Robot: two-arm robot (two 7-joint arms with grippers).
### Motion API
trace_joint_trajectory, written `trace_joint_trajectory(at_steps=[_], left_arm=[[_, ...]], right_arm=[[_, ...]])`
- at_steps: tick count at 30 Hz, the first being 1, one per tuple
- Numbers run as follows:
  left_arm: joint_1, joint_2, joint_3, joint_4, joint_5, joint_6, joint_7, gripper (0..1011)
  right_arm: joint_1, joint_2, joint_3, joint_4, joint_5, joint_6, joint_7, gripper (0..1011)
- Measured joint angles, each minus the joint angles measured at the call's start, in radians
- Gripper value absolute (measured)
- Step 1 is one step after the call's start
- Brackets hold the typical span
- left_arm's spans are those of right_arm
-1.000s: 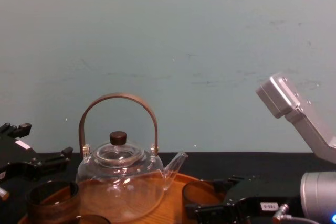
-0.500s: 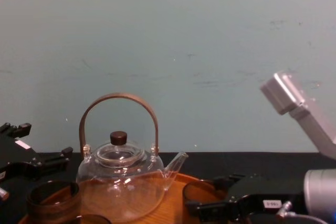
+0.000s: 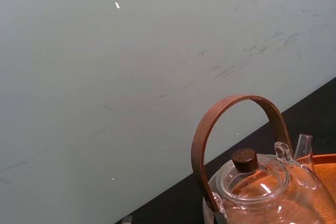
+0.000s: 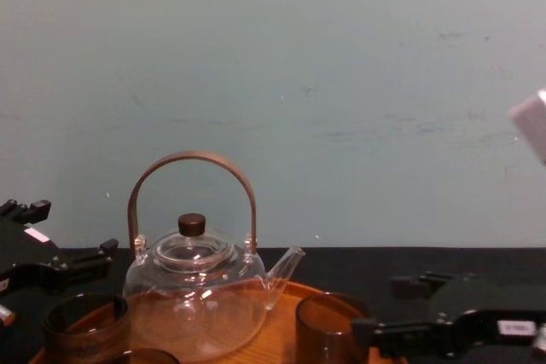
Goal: Pick up the glass from the table and place it on the tray.
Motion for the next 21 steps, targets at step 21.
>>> trace_joint_trajectory(at_steps=[21], left_arm=[[0.0, 0.0, 0.0, 0.0, 0.0, 0.0, 0.0, 1001]], right_arm=[[-0.212, 0.134, 0.174, -0.198, 0.086, -0.1, -0.152, 1002]])
